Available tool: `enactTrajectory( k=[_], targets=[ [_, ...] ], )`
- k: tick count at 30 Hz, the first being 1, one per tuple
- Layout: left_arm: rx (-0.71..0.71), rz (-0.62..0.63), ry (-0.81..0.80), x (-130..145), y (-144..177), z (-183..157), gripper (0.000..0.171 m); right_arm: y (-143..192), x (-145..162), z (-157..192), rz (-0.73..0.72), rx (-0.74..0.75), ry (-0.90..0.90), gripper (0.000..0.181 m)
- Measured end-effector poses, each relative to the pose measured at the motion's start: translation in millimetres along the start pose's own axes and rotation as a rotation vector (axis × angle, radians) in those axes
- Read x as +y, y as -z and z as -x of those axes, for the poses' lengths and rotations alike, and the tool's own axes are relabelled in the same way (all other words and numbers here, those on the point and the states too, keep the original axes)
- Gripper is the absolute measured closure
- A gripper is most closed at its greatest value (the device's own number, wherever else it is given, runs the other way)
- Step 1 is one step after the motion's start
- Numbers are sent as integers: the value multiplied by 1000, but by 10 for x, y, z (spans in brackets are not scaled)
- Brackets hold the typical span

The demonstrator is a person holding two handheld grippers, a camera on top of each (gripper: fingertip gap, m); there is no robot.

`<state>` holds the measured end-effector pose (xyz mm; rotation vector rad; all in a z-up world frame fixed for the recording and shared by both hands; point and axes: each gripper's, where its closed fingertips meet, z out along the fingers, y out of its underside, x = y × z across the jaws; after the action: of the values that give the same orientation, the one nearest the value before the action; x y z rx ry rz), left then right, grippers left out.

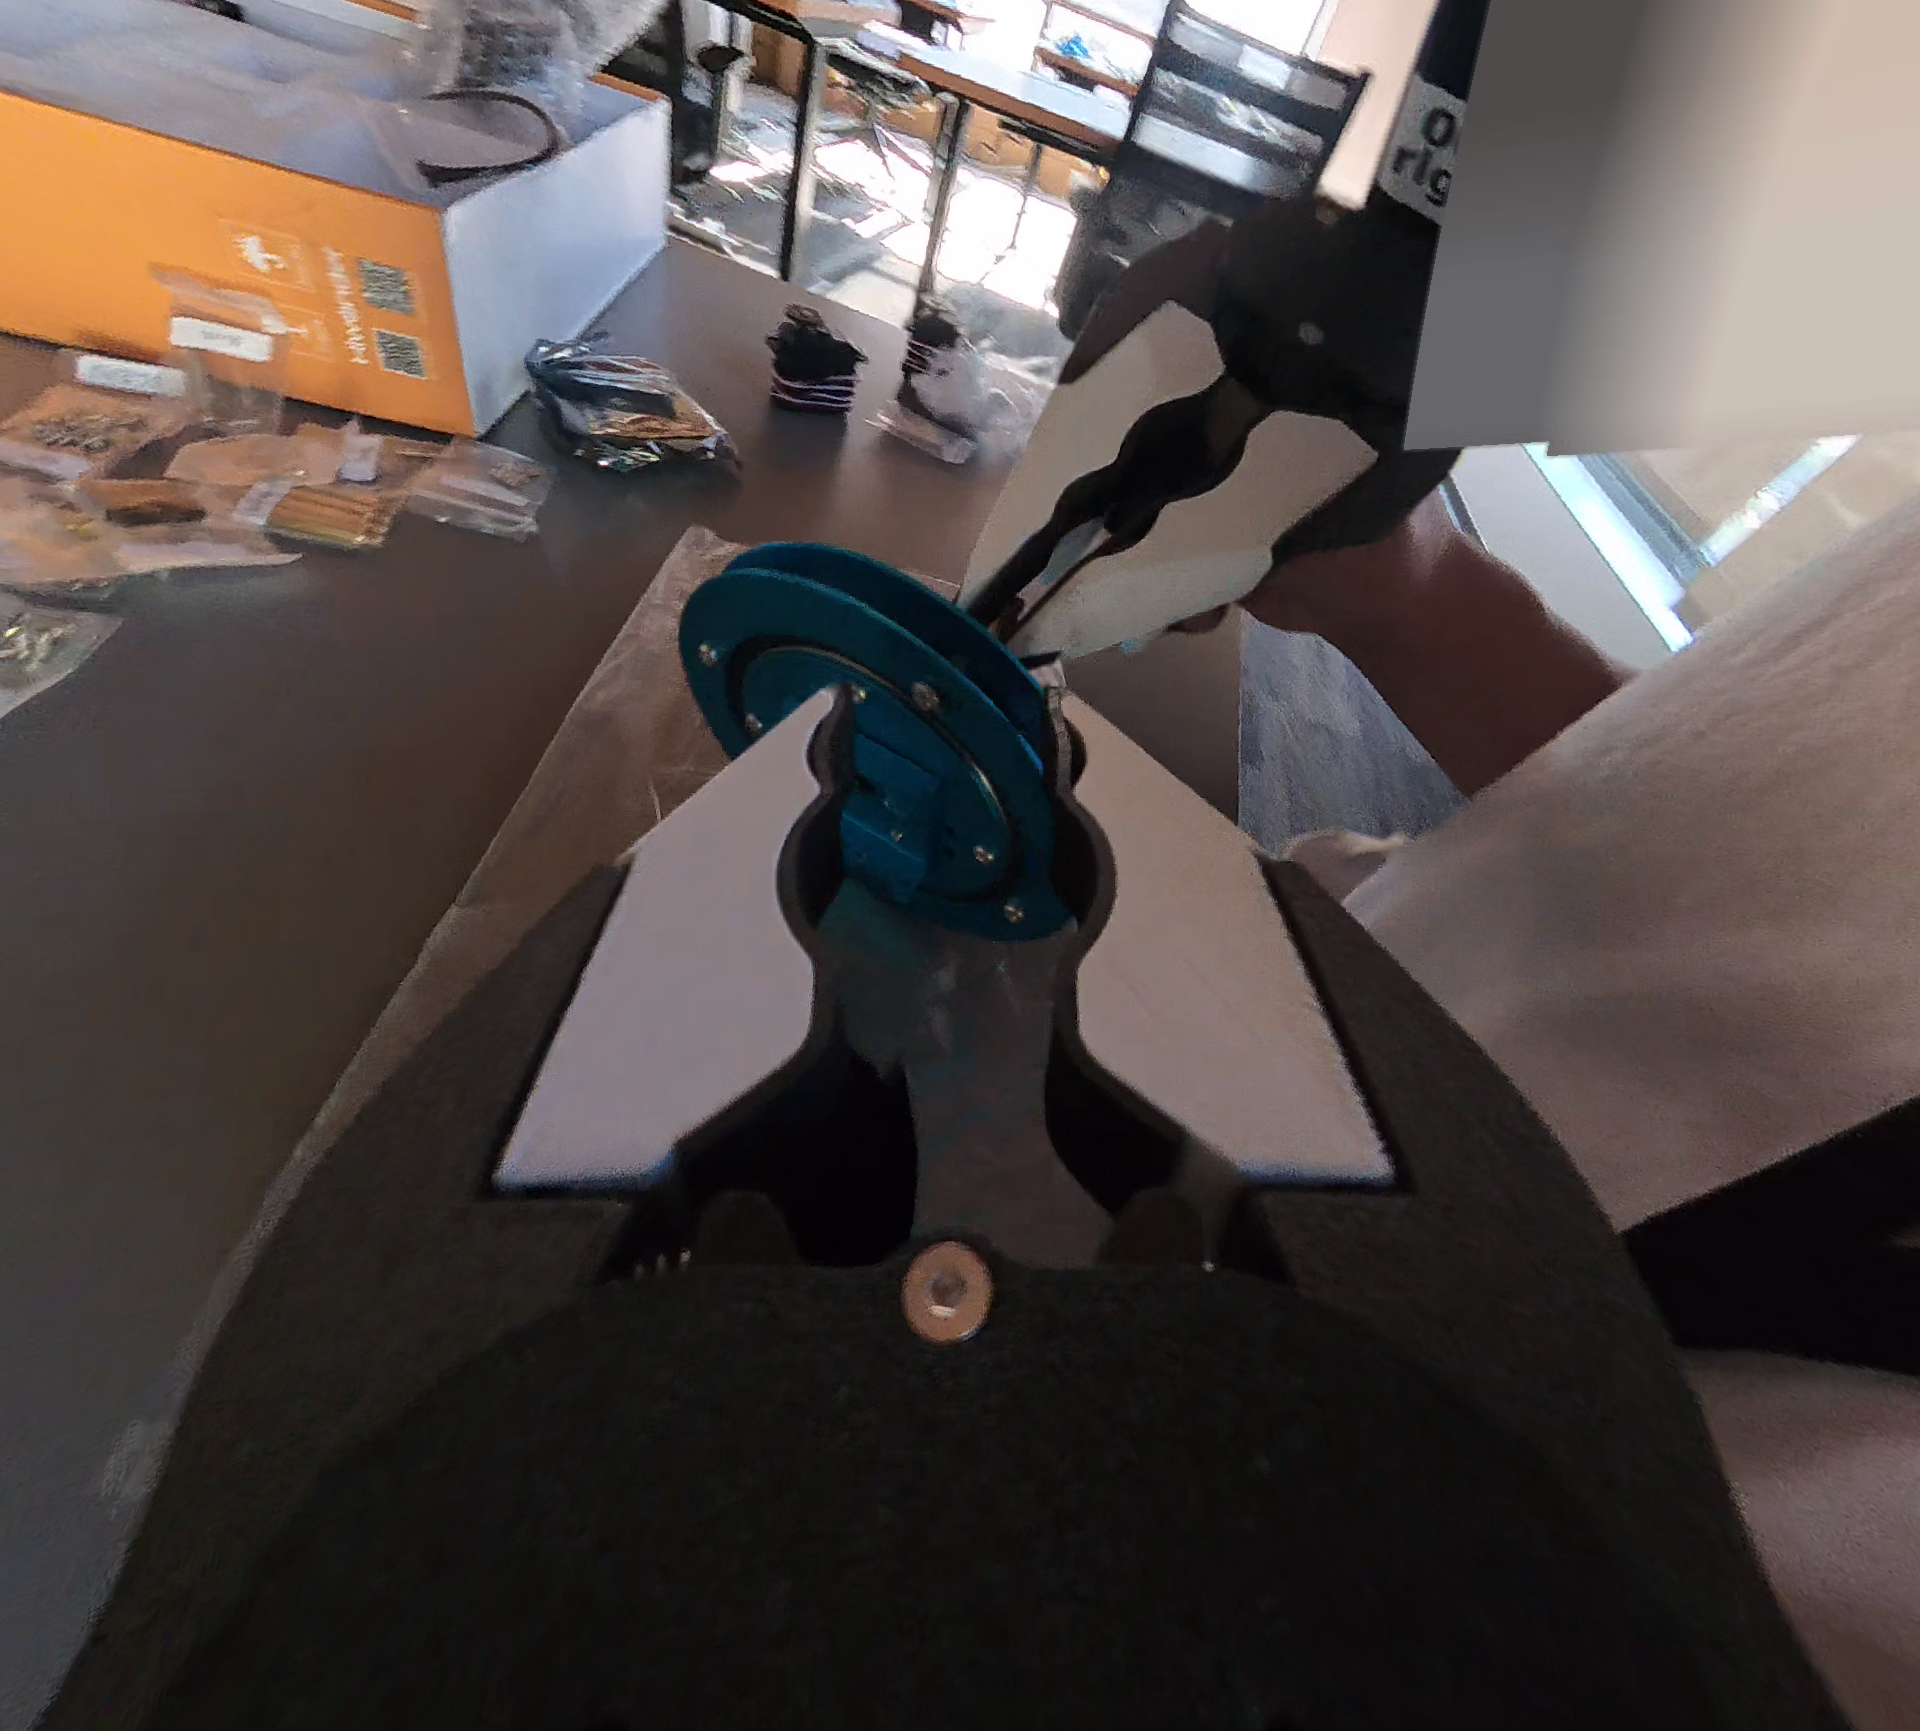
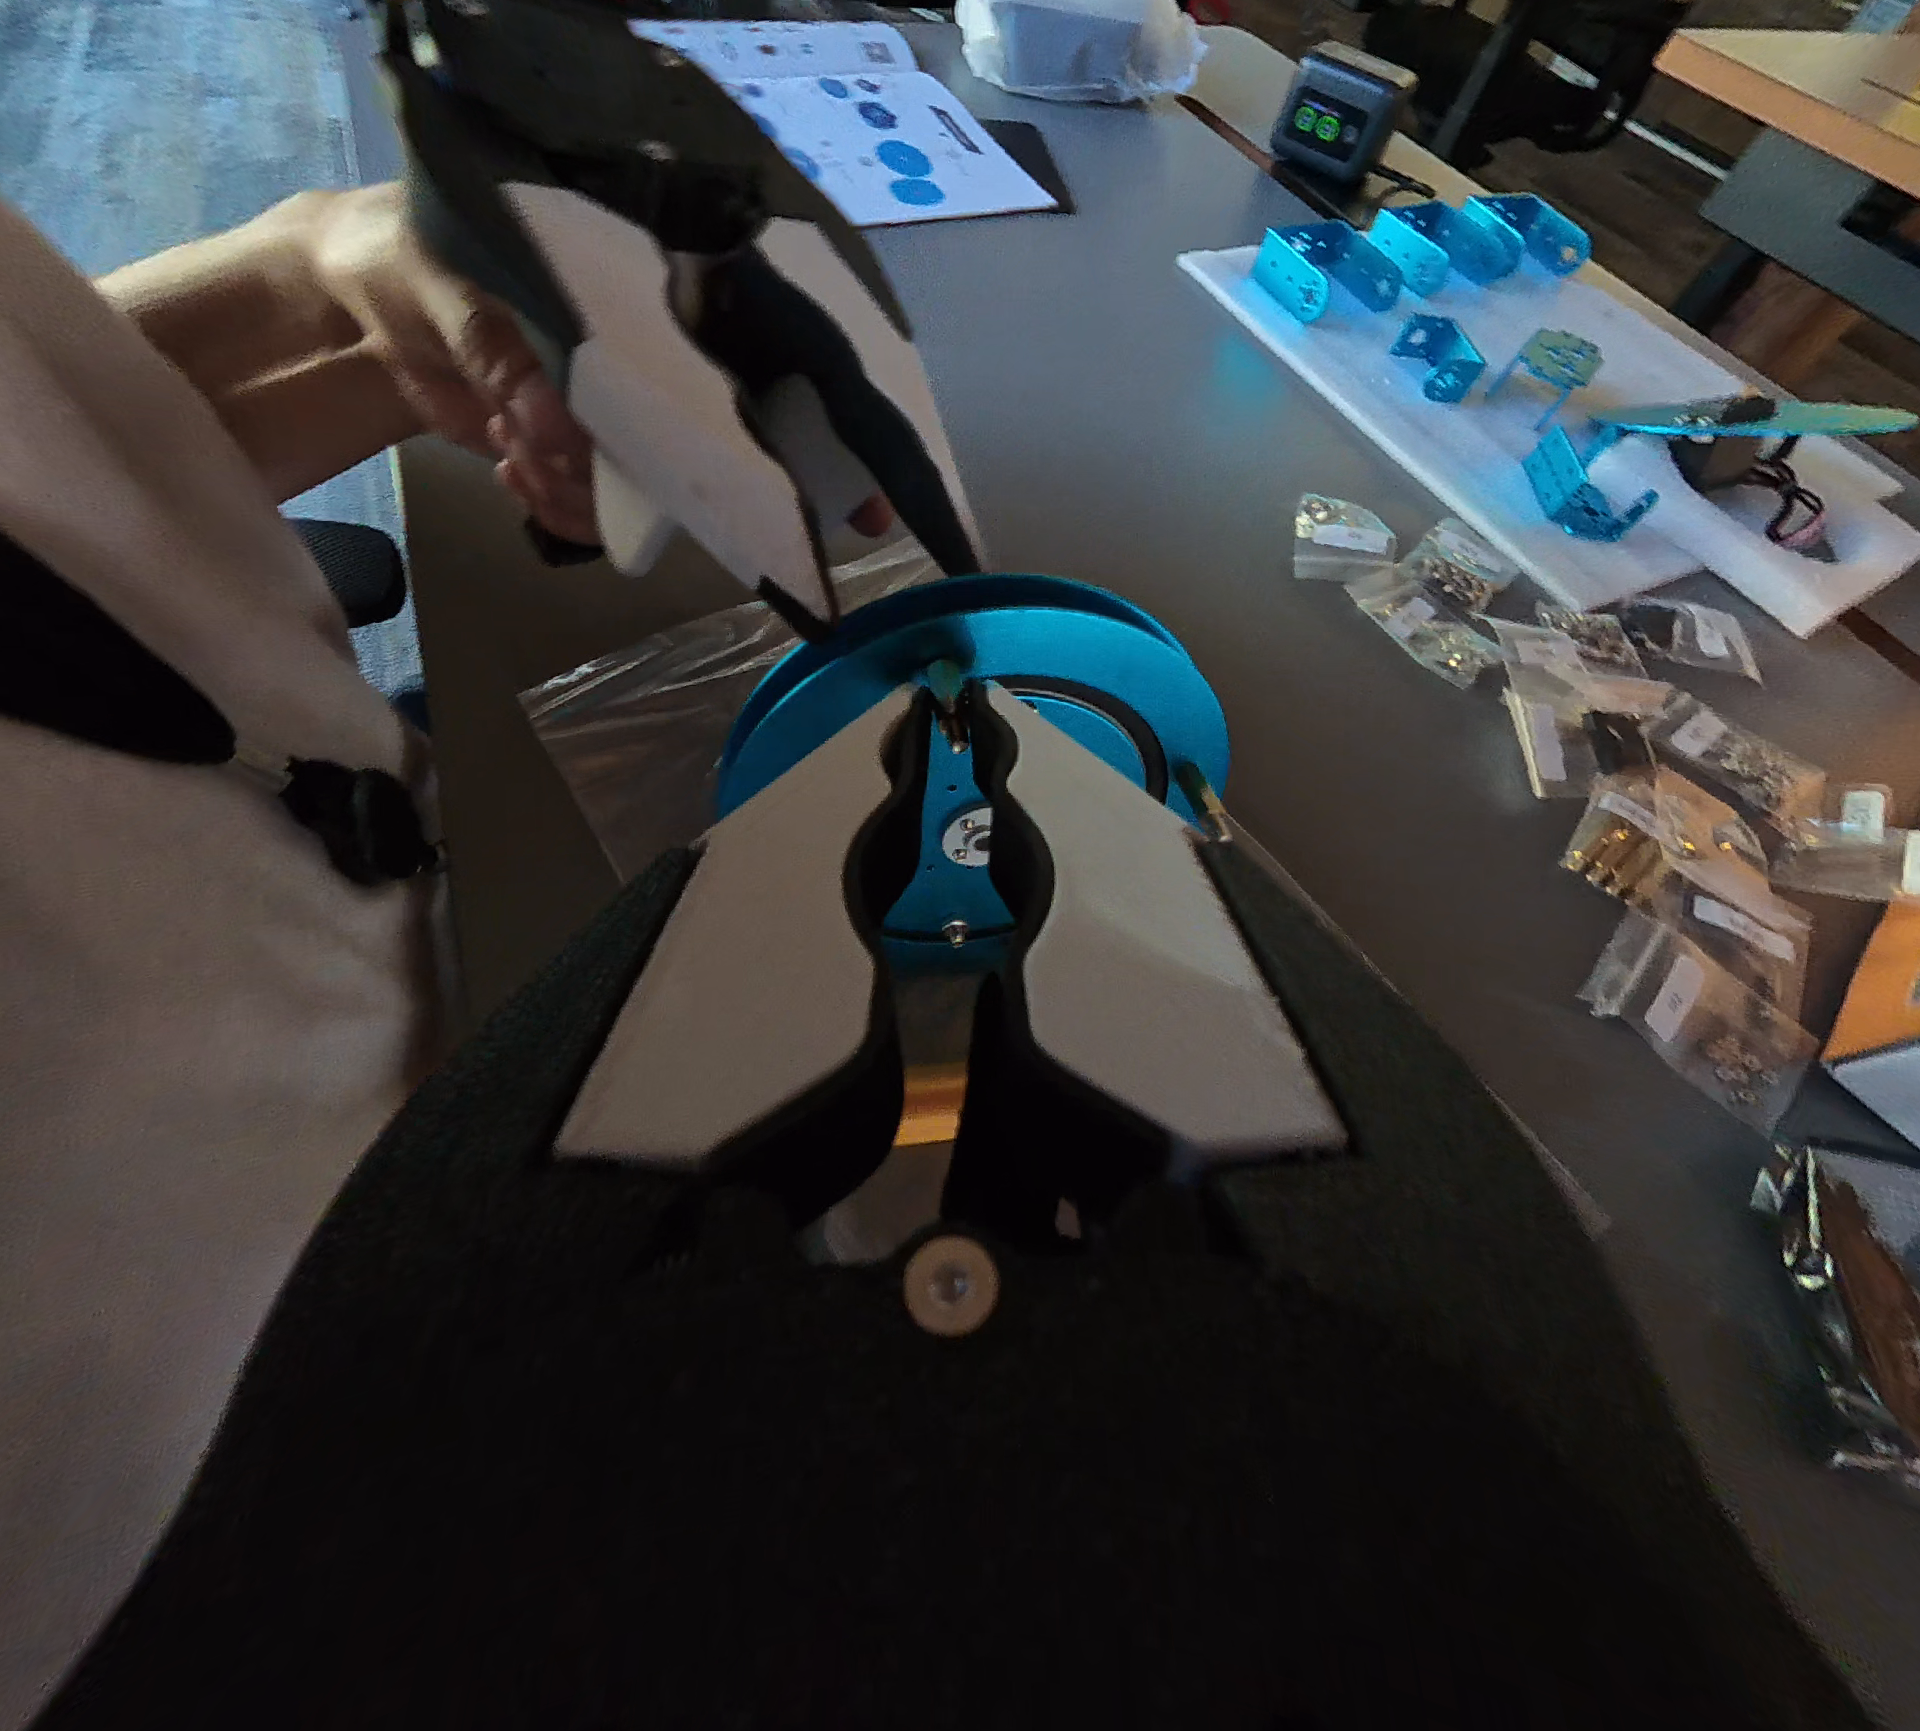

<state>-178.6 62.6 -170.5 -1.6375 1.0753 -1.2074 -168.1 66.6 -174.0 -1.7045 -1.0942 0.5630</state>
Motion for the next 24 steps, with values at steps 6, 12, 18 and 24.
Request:
enactTrajectory(
  k=[6, 12, 18, 24],
  targets=[
    [-208, -72, -7, 96, -63, 10, 132, -42, -6, -86, 39, 149, -82, 177],
    [-270, -31, -225, 78, -124, 77, 143, -103, -29, 21, 15, 78, -140, 177],
    [-140, -15, -190, 66, -156, 58, 146, -67, -61, 29, -106, -34, -13, 174],
    [-61, 23, -243, 52, -241, 27, 143, 7, -45, -9, -66, -36, 200, 171]
  ],
)
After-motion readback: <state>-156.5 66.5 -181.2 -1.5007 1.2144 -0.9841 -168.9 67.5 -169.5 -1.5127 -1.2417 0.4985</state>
